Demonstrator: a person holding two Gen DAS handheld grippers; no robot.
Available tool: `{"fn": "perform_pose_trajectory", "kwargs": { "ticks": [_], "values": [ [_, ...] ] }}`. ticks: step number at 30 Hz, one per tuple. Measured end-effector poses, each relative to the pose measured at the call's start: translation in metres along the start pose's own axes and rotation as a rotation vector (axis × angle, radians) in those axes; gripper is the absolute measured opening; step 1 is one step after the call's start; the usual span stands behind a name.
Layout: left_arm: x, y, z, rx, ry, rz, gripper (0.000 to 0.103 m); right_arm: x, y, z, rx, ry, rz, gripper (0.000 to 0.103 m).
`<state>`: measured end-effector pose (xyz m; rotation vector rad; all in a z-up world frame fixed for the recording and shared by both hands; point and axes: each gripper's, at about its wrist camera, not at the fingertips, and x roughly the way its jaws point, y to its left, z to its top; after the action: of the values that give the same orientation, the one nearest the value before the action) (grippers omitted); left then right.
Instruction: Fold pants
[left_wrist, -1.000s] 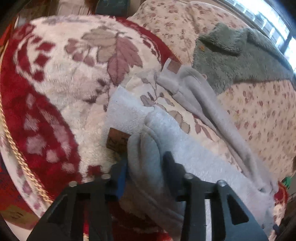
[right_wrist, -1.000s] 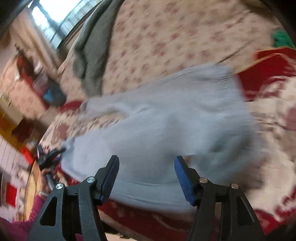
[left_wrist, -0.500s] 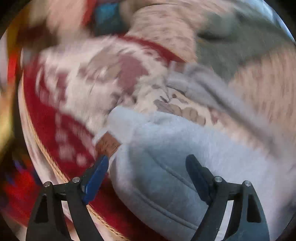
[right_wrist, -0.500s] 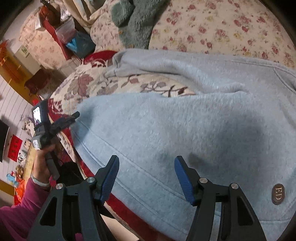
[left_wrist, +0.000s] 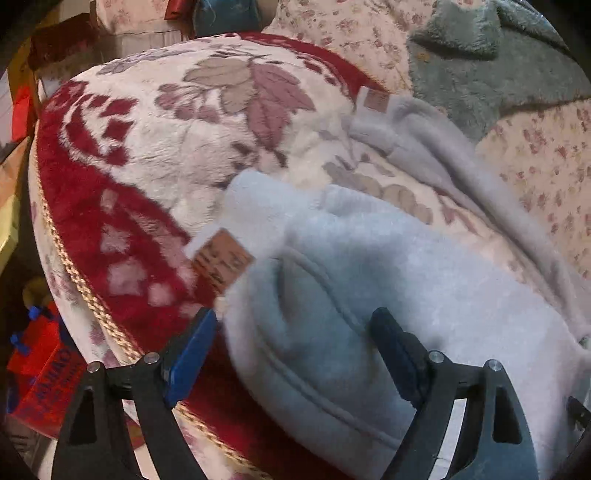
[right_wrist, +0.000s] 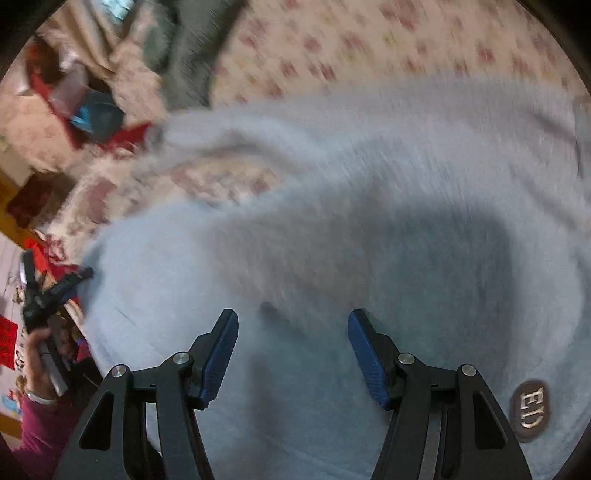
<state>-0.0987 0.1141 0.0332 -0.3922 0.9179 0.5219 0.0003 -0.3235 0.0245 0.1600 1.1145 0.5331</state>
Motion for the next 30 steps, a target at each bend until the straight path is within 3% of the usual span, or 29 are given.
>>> {"fn": "perform_pose_trajectory", "kwargs": {
  "ticks": [3,7,10,12,20,25,30],
  "values": [
    [-0.019,-0.014,0.002,0.025,-0.06,-0.008,0.085,-0.012,0.001,0.005,-0.012,0.015,0.009,0.067],
    [-0.045,-0.05,0.02,0.078,-0.105,-0.133,0.092,-0.045,-0.005,0.024,-0.02,-0.053,0.046,0.07],
    [-0.049,-0.082,0.04,0.126,-0.095,-0.222,0.093,-0.066,-0.015,0.045,-0.038,-0.101,-0.014,0.076],
    [-0.045,-0.106,0.059,0.151,-0.081,-0.275,0.093,-0.076,-0.025,0.059,-0.038,-0.117,-0.044,0.077],
    [0.003,-0.159,0.134,0.255,-0.072,-0.311,0.093,-0.087,-0.069,0.107,-0.029,-0.127,-0.076,0.077],
    [0.042,-0.176,0.179,0.386,-0.087,-0.295,0.093,-0.073,-0.086,0.143,-0.211,-0.083,-0.09,0.077],
    [0.069,-0.182,0.199,0.469,-0.083,-0.316,0.093,-0.043,-0.094,0.173,-0.483,-0.017,-0.278,0.077]
  ]
}}
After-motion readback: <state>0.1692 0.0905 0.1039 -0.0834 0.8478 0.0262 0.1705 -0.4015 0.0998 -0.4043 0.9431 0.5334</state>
